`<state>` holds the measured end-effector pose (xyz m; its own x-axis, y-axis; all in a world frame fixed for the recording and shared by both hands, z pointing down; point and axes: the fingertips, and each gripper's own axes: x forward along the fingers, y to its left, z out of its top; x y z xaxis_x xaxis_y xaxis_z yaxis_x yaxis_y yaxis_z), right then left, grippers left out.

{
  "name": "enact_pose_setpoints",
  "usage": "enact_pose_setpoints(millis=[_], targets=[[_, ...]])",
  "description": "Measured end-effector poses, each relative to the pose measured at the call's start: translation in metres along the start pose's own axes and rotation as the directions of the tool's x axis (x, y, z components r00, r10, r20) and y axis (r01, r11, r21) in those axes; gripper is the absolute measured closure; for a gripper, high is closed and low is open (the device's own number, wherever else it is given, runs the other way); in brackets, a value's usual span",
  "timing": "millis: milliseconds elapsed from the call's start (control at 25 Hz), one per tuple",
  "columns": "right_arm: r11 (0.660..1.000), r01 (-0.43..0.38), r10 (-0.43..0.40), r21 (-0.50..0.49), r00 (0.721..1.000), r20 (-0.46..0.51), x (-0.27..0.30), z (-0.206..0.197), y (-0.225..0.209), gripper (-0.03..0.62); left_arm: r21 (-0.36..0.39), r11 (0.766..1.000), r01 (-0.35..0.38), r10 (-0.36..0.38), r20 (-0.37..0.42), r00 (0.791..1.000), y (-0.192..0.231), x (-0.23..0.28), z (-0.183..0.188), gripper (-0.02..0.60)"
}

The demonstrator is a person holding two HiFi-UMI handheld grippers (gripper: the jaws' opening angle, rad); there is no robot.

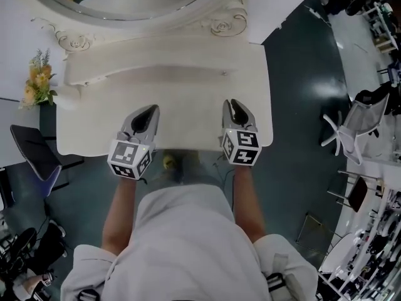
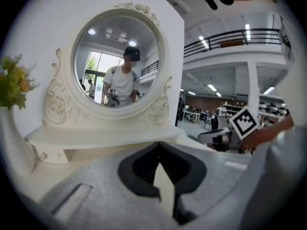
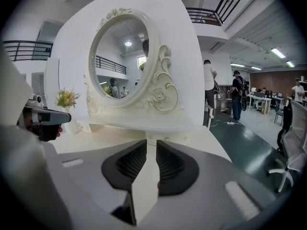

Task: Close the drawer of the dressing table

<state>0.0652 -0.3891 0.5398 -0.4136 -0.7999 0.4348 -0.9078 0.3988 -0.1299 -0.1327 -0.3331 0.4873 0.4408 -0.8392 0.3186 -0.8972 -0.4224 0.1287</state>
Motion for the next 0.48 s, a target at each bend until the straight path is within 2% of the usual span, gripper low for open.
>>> enact_pose_setpoints(millis=[240, 480], targets=[[1.0, 0.012, -0.012, -0.001, 0.999, 0.035, -0.027, 0.012, 0.024, 0.567, -0.026, 1.0, -0.012, 0.014, 0.044, 0.999, 0.013, -0.032, 0.015, 0.581], [0.999, 0.039, -0.041, 0.021, 0.996, 0.084, -0.056, 0.025, 0.036, 0.591, 0.0, 1.0, -0.015, 0.015, 0.085, 0.996, 0.014, -0.06, 0.031, 0.581]])
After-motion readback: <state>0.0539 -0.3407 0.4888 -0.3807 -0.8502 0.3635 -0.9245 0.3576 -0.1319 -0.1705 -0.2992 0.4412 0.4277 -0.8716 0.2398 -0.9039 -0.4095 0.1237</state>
